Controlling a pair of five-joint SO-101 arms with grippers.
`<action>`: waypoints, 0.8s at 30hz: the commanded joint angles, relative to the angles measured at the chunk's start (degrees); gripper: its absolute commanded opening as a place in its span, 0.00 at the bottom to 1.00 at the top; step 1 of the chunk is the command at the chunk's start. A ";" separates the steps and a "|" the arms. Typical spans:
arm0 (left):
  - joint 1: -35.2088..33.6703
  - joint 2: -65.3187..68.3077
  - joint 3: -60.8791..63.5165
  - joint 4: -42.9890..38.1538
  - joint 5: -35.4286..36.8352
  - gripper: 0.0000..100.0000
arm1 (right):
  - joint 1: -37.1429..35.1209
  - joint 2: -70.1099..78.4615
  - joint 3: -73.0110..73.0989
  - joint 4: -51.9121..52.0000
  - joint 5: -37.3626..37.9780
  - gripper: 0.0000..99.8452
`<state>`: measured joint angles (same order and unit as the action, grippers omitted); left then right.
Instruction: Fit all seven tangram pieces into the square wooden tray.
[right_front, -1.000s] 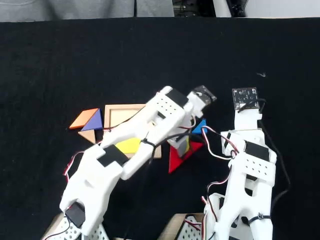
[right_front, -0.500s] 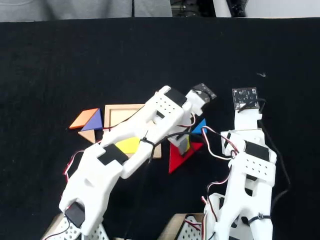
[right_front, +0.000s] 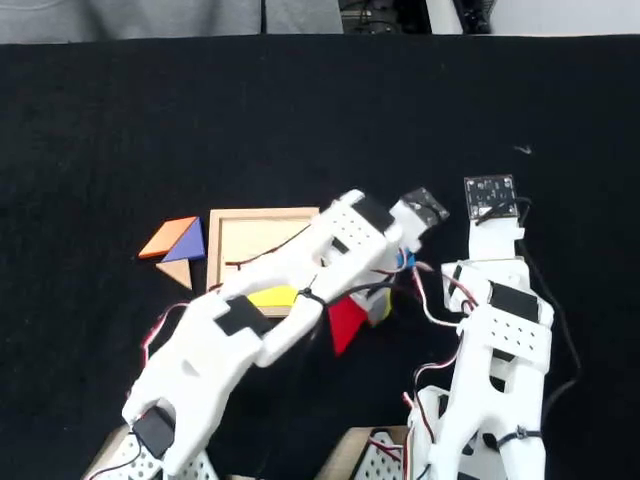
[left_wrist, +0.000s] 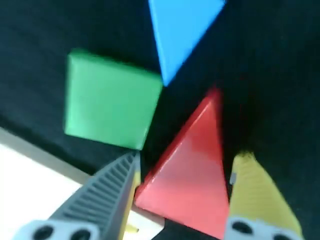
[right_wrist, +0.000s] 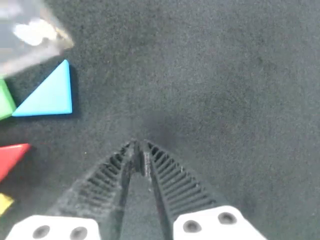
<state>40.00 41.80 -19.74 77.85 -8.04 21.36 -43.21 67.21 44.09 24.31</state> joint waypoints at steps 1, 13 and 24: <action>0.66 -0.44 -0.66 0.53 0.44 0.26 | 0.26 -1.71 -1.98 -1.05 -0.35 0.01; 1.10 -1.14 -1.54 3.96 1.58 0.21 | 0.53 -1.71 -1.98 -1.05 -0.35 0.01; 5.49 -11.69 4.62 7.03 1.58 0.21 | 3.78 -1.71 -3.12 -1.05 -0.35 0.01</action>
<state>43.43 36.26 -17.71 84.18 -6.99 23.30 -43.21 67.21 44.09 24.31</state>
